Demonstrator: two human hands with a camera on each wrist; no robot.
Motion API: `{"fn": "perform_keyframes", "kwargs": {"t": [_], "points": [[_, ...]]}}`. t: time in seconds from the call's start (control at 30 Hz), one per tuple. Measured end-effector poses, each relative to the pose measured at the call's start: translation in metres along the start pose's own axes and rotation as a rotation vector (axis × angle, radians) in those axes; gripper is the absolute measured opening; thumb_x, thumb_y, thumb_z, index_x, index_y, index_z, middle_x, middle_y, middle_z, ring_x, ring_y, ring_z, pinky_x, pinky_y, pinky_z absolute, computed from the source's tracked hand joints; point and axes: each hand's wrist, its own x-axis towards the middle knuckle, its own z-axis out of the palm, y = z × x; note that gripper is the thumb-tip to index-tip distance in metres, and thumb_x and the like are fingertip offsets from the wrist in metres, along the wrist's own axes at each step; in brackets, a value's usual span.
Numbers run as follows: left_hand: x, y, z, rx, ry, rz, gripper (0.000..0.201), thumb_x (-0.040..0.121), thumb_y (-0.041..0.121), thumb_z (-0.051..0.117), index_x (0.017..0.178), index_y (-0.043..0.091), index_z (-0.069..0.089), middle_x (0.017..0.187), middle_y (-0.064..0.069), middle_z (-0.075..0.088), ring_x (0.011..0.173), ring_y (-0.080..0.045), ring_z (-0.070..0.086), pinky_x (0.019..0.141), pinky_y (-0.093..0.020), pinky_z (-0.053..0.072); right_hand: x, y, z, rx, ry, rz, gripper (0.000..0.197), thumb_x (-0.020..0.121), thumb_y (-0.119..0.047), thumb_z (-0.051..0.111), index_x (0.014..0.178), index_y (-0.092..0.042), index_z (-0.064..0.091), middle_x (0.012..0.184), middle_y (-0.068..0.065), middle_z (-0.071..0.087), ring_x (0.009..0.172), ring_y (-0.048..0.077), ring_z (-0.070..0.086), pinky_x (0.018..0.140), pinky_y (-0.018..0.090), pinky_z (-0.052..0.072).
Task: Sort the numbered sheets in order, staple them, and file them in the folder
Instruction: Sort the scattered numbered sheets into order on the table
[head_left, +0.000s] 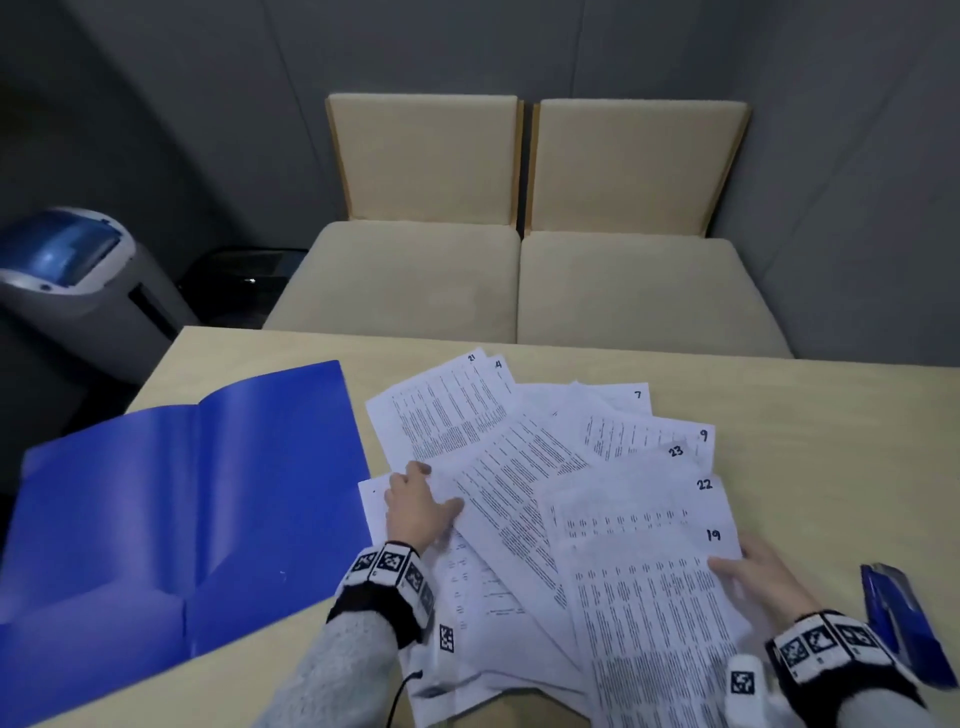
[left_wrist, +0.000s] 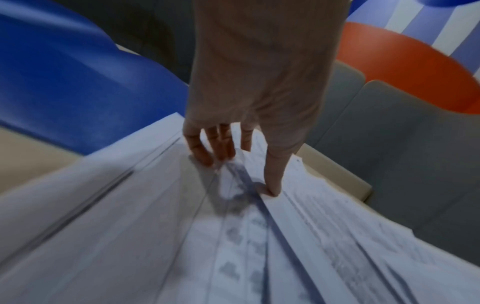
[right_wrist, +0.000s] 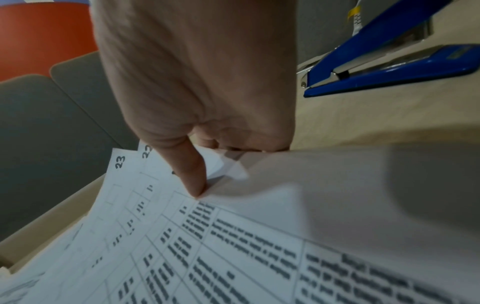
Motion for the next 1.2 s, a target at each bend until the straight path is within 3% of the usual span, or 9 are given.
{"fn": "perform_keyframes", "kwargs": {"t": [0.13,0.33,0.5,0.73,0.87,0.93,1.0,1.1,1.2], "points": [[0.001,-0.007,0.011,0.064,-0.040,0.064,0.061,0.072,0.027,0.074,0.124,0.019,0.043,0.124,-0.005,0.045,0.116,-0.026,0.045,0.092,-0.037,0.041,0.005,0.002,-0.002,-0.016,-0.007,0.022,0.025,0.089,0.014,0.047,0.108,0.000,0.056,0.087,0.007,0.064,0.080,0.020,0.060,0.065,0.031,0.045],[0.011,-0.002,-0.010,-0.259,0.019,0.141,0.012,0.090,0.020,0.059,0.093,0.010,0.053,0.078,-0.008,0.063,0.060,-0.014,0.059,0.060,-0.033,0.052,0.002,-0.002,-0.020,0.126,0.040,0.110,0.038,0.093,0.013,0.041,0.131,0.011,0.045,0.109,0.021,0.063,0.088,0.027,0.060,0.071,0.036,0.045],[0.019,-0.012,-0.029,-0.510,0.369,-0.163,0.035,0.091,0.022,0.059,0.113,-0.005,0.056,0.113,-0.022,0.060,0.107,-0.036,0.055,0.086,-0.041,0.044,0.001,-0.012,-0.042,0.354,0.147,0.101,0.040,0.096,0.005,0.040,0.135,0.013,0.039,0.132,0.016,0.049,0.106,0.035,0.056,0.090,0.035,0.039],[-0.010,-0.027,-0.013,-0.504,0.267,-0.202,0.021,0.092,0.018,0.056,0.095,-0.003,0.059,0.091,-0.013,0.060,0.092,-0.033,0.062,0.072,-0.033,0.045,0.010,-0.012,-0.038,0.422,0.141,0.125,0.042,0.094,-0.002,0.044,0.135,0.007,0.042,0.127,0.018,0.055,0.091,0.027,0.059,0.075,0.034,0.044],[-0.014,-0.030,-0.023,-0.265,0.094,-0.134,0.027,0.088,0.015,0.052,0.064,0.010,0.041,0.062,-0.007,0.053,0.052,-0.016,0.061,0.048,-0.021,0.044,0.005,-0.015,-0.033,0.393,0.168,0.149,0.043,0.095,0.005,0.036,0.137,0.006,0.040,0.113,0.016,0.068,0.084,0.029,0.068,0.076,0.036,0.045],[-0.015,-0.022,-0.030,0.119,0.013,-0.141,0.012,0.087,0.020,0.051,0.084,0.010,0.046,0.085,-0.010,0.055,0.076,-0.026,0.055,0.060,-0.028,0.040,-0.003,-0.018,-0.031,0.424,0.170,0.164,0.041,0.095,0.008,0.034,0.136,0.009,0.040,0.134,0.023,0.052,0.106,0.034,0.058,0.080,0.029,0.046],[-0.010,-0.007,-0.031,0.541,0.061,-0.104,0.042,0.088,0.022,0.051,0.125,0.009,0.037,0.122,-0.012,0.046,0.100,-0.030,0.050,0.069,-0.035,0.042,-0.010,-0.020,-0.031,0.402,0.160,0.156,0.035,0.095,0.010,0.035,0.128,0.014,0.046,0.135,0.028,0.048,0.105,0.037,0.056,0.073,0.014,0.047],[0.004,0.039,-0.015,0.696,0.229,0.354,0.058,0.091,0.028,0.050,0.142,0.014,0.025,0.136,-0.009,0.037,0.117,-0.029,0.043,0.092,-0.044,0.041,-0.001,-0.005,-0.036,0.328,0.135,0.142,0.028,0.093,0.010,0.039,0.117,0.005,0.053,0.128,0.019,0.053,0.085,0.022,0.056,0.089,0.032,0.043],[0.028,0.081,0.009,0.674,-0.002,0.648,0.068,0.089,0.038,0.057,0.145,0.019,0.024,0.148,-0.006,0.029,0.135,-0.026,0.030,0.111,-0.050,0.029,0.005,0.012,-0.034,0.193,0.126,0.174,0.032,0.091,0.009,0.041,0.121,0.000,0.051,0.125,0.019,0.056,0.102,0.029,0.052,0.104,0.042,0.036]]}}
